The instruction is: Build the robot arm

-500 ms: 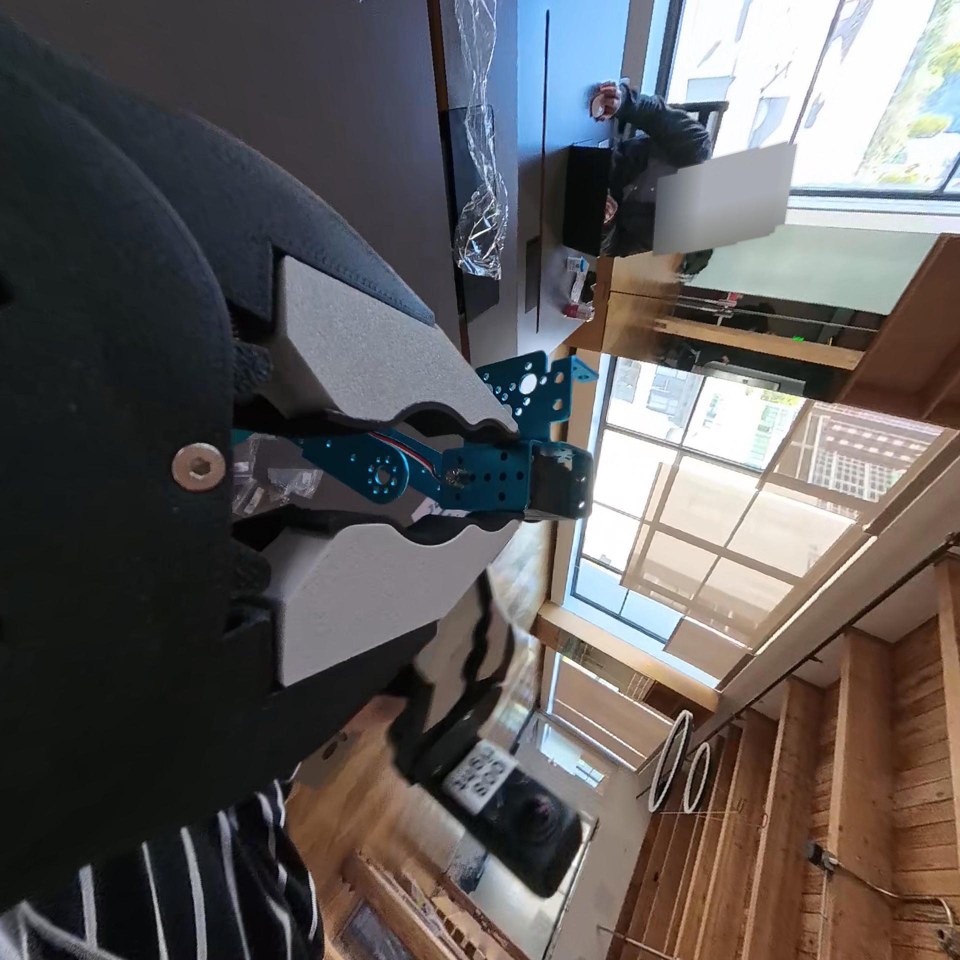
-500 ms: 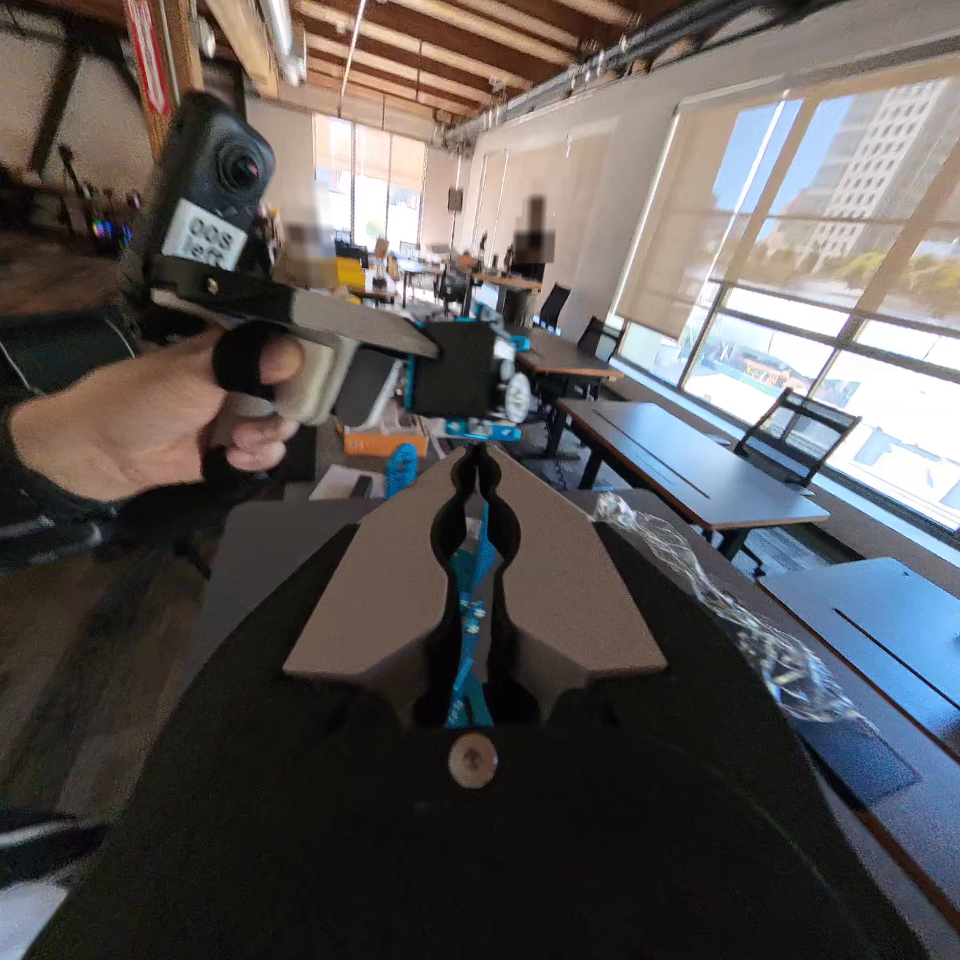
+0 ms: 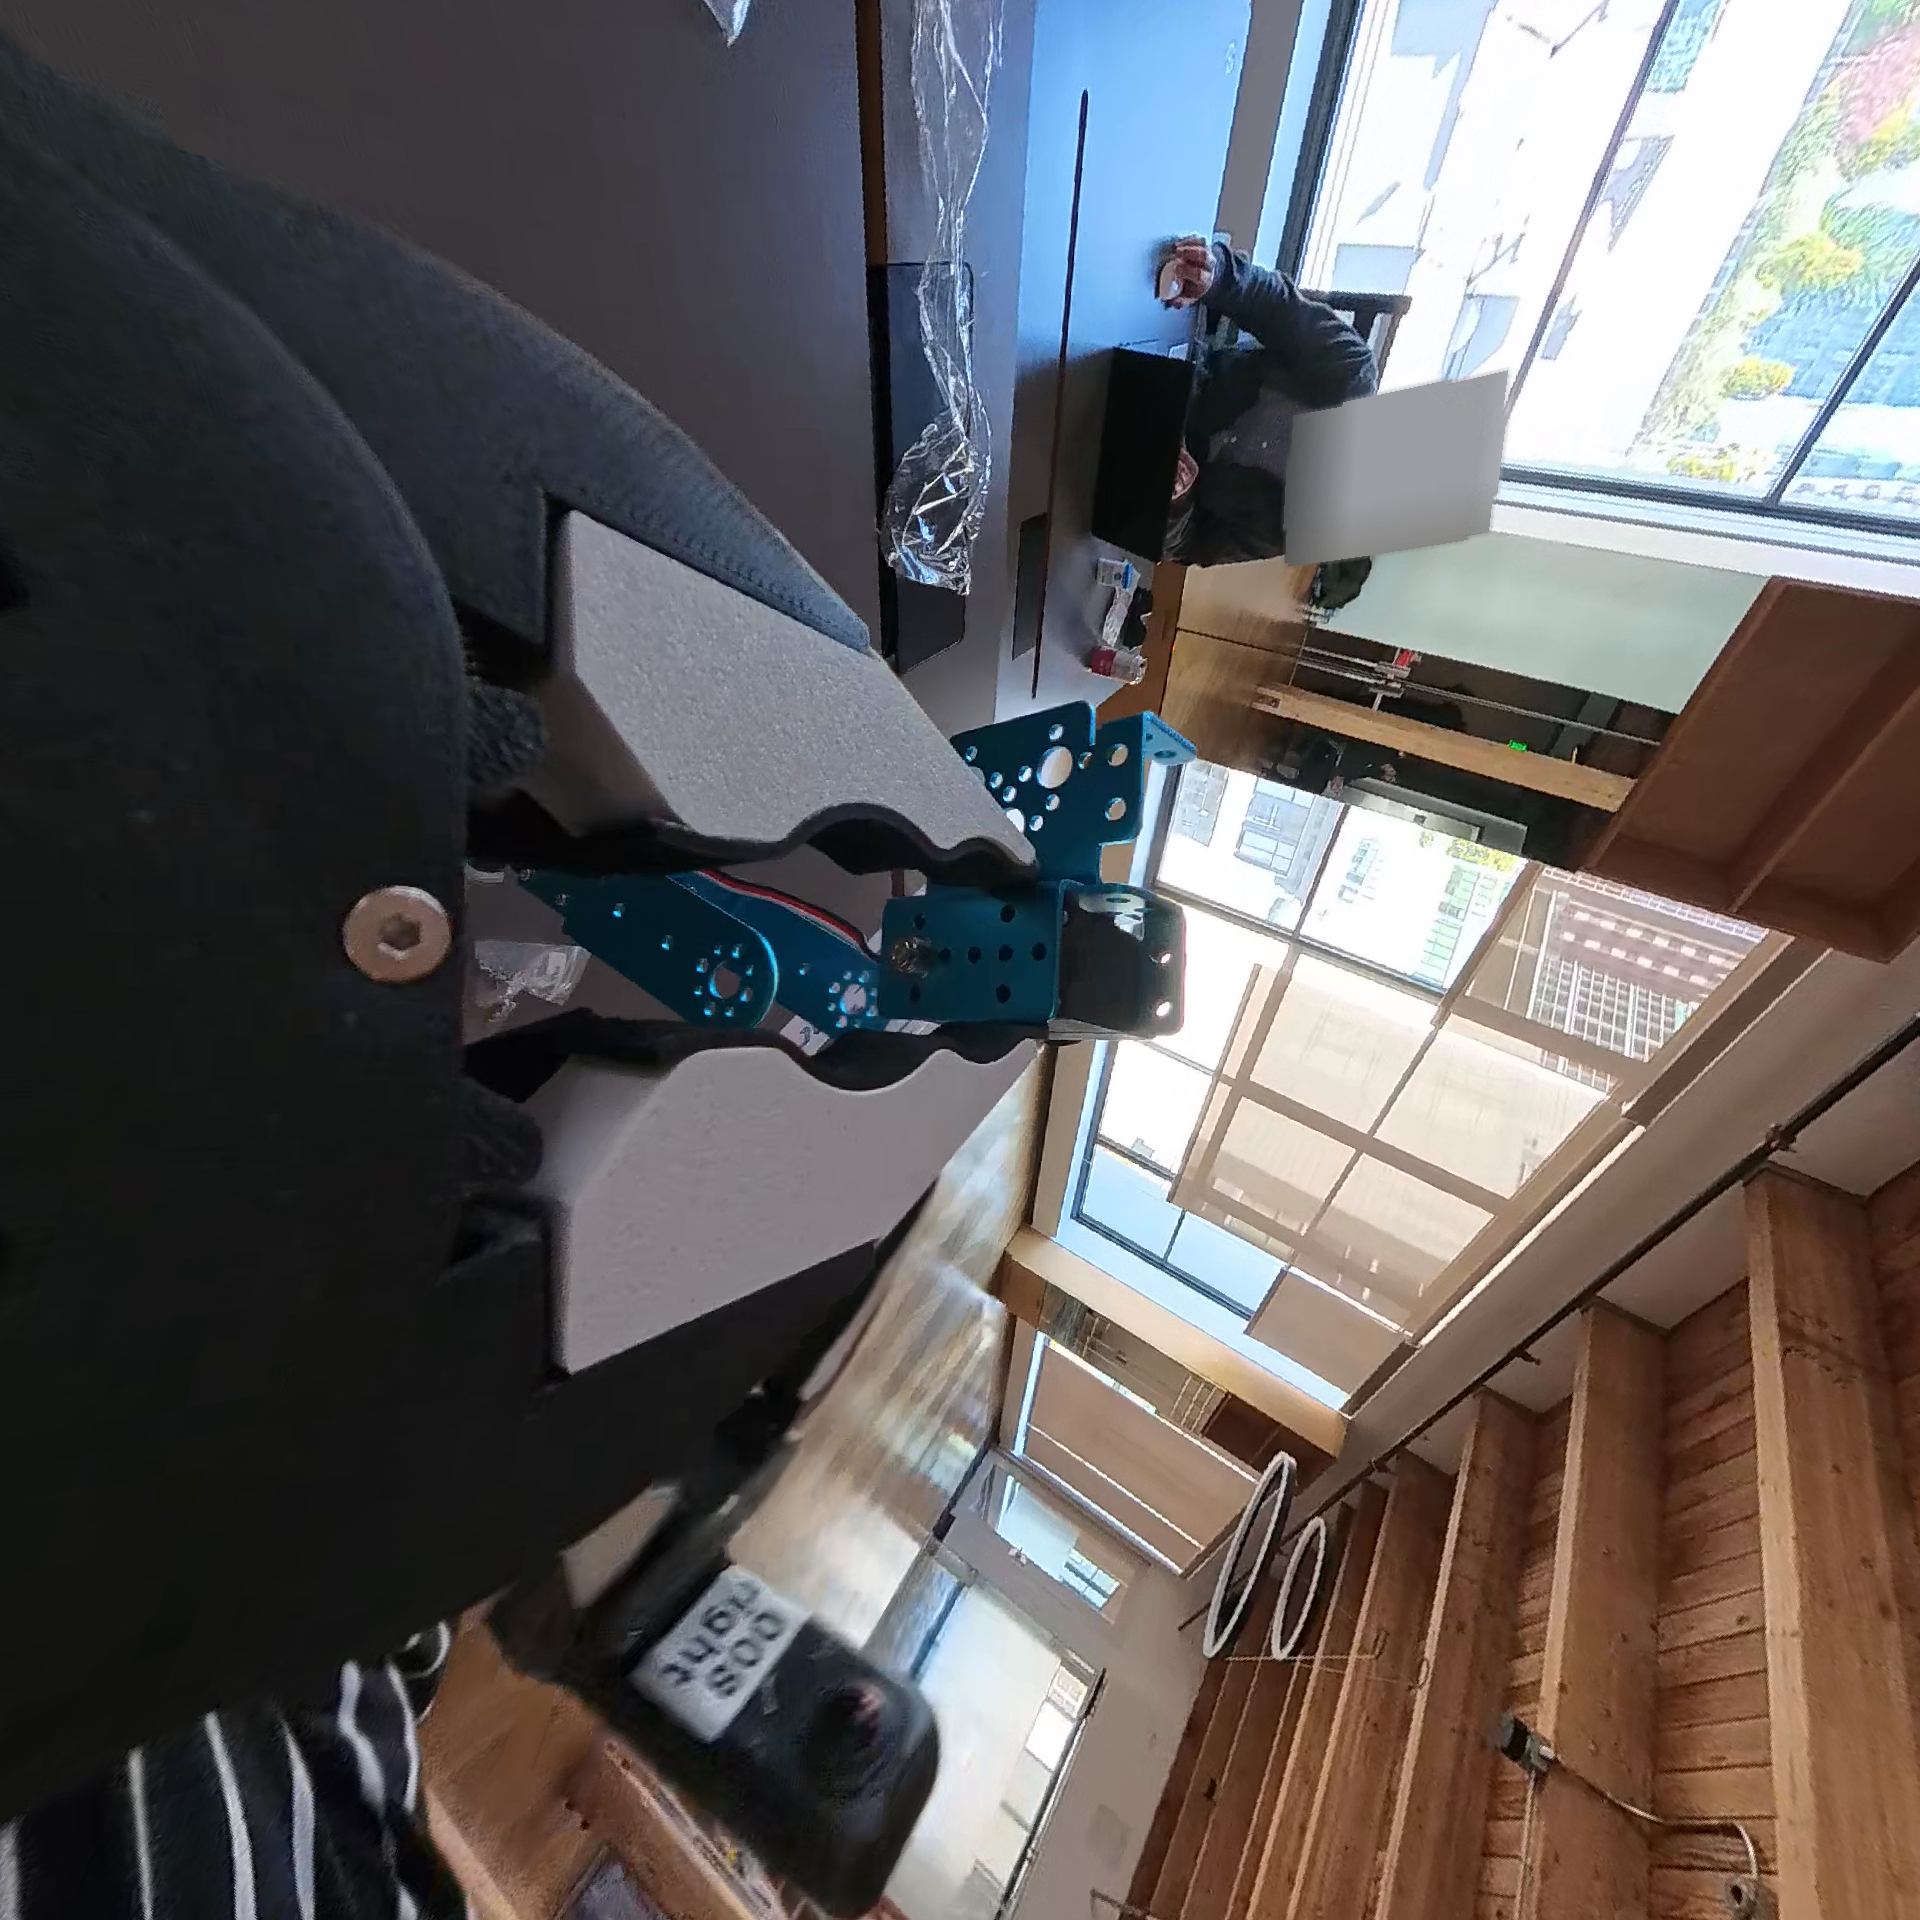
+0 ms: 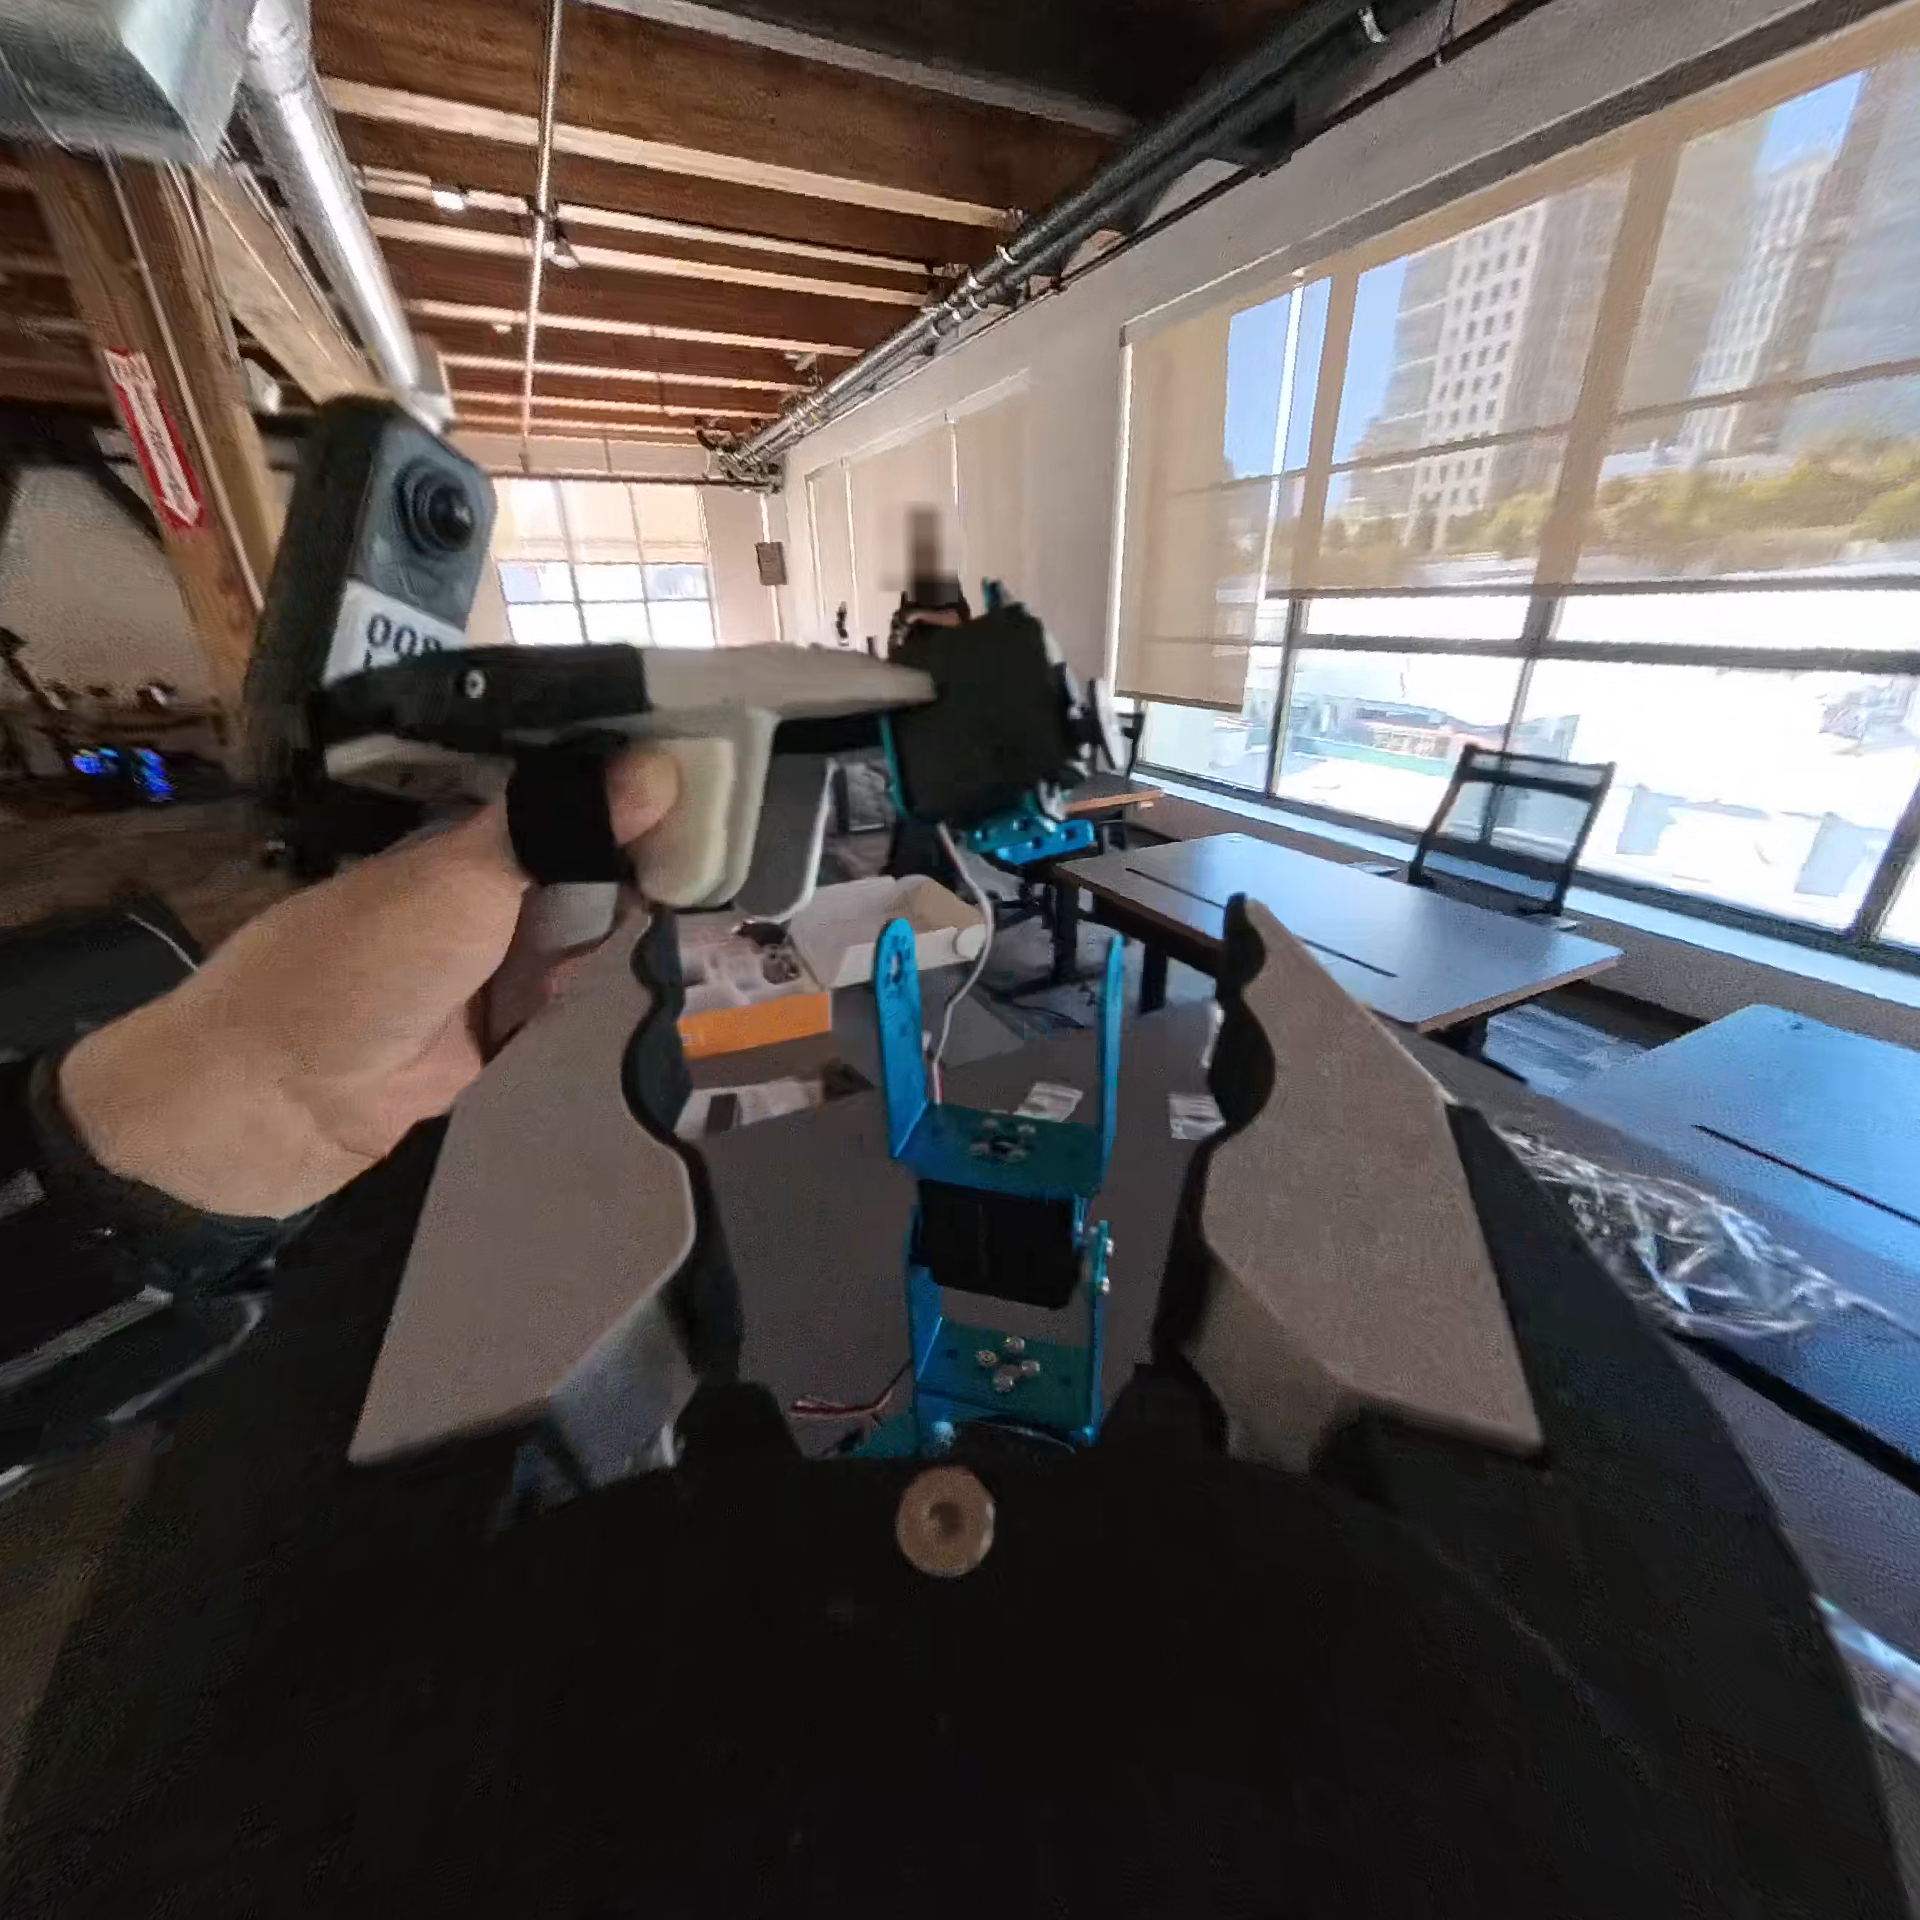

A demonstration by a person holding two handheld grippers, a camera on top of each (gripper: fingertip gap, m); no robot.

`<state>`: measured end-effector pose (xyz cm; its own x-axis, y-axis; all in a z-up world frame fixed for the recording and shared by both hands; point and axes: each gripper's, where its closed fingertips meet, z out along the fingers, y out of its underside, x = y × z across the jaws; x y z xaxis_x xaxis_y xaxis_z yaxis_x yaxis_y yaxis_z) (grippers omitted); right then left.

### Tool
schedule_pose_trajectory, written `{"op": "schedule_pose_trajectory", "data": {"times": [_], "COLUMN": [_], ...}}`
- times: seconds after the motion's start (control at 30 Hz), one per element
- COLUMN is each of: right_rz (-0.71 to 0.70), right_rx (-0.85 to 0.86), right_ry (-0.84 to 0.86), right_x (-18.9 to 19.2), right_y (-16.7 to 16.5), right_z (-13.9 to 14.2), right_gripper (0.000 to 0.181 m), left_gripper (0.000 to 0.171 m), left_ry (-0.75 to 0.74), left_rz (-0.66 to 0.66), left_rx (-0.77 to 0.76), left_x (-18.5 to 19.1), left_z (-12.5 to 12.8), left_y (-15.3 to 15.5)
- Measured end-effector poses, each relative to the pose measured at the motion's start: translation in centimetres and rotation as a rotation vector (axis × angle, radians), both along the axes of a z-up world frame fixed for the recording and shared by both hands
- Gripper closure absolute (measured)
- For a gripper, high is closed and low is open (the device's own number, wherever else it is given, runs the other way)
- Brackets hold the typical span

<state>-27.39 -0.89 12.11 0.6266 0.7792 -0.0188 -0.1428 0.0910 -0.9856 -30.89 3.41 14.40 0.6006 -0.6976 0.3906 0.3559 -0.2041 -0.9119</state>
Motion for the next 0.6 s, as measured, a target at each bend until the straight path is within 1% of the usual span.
{"op": "schedule_pose_trajectory", "data": {"times": [0.03, 0.1, 0.13, 0.17, 0.2, 0.23, 0.33, 0.37, 0.4, 0.43, 0.47, 0.5, 0.53, 0.57, 0.6], "right_rz": [-0.038, -0.098, -0.127, -0.145, -0.115, -0.061, -0.139, -0.156, -0.187, -0.205, -0.205, -0.199, -0.197, -0.203, -0.213], "right_rx": [0.034, 0.088, 0.087, 0.077, 0.091, 0.125, 0.151, 0.173, 0.171, 0.151, 0.126, 0.12, 0.12, 0.114, 0.11], "right_ry": [-0.02, 0.024, 0.016, 0.013, 0.034, 0.066, 0.132, 0.147, 0.148, 0.117, 0.077, 0.07, 0.064, 0.045, 0.028], "right_x": [-0.9, -1.1, -0.9, -0.6, -0.5, -0.6, 1.2, 1.5, 1.7, 1.4, 0.7, 0.1, -0.4, -0.8, -1.1], "right_y": [-0.3, 0.1, 0.7, 1.0, 0.6, -0.3, 0.1, 0.2, 0.8, 1.6, 2.1, 2.4, 2.7, 3.0, 3.3], "right_z": [-0.1, 0.4, 0.0, -0.5, -0.5, -0.4, -0.6, -0.4, -0.5, -1.0, -1.7, -2.0, -2.4, -2.8, -3.0], "right_gripper": [0.078, 0.086, 0.089, 0.102, 0.144, 0.181, 0.181, 0.171, 0.135, 0.103, 0.095, 0.09, 0.089, 0.095, 0.105], "left_gripper": [0.148, 0.148, 0.148, 0.148, 0.148, 0.148, 0.148, 0.148, 0.148, 0.148, 0.148, 0.148, 0.148, 0.148, 0.148], "left_ry": [-0.003, -0.014, -0.016, -0.013, -0.01, -0.008, -0.012, -0.008, -0.006, -0.007, -0.009, -0.008, -0.005, -0.003, -0.001], "left_rz": [0.002, 0.003, 0.003, 0.003, 0.004, 0.004, -0.006, -0.005, -0.005, -0.004, -0.003, -0.004, -0.005, -0.006, -0.008], "left_rx": [0.002, 0.006, 0.006, 0.006, 0.007, 0.006, 0.001, 0.003, 0.004, 0.005, 0.006, 0.007, 0.006, 0.005, 0.004], "left_x": [-0.1, -0.2, -0.2, -0.2, -0.1, -0.1, 0.2, 0.3, 0.4, 0.4, 0.4, 0.5, 0.5, 0.6, 0.6], "left_z": [0.2, 0.5, 0.6, 0.6, 0.6, 0.5, 0.5, 0.5, 0.6, 0.6, 0.7, 0.7, 0.7, 0.7, 0.7], "left_y": [0.0, 0.0, -0.1, -0.1, -0.1, -0.1, -0.2, -0.3, -0.3, -0.3, -0.4, -0.4, -0.4, -0.4, -0.3]}}
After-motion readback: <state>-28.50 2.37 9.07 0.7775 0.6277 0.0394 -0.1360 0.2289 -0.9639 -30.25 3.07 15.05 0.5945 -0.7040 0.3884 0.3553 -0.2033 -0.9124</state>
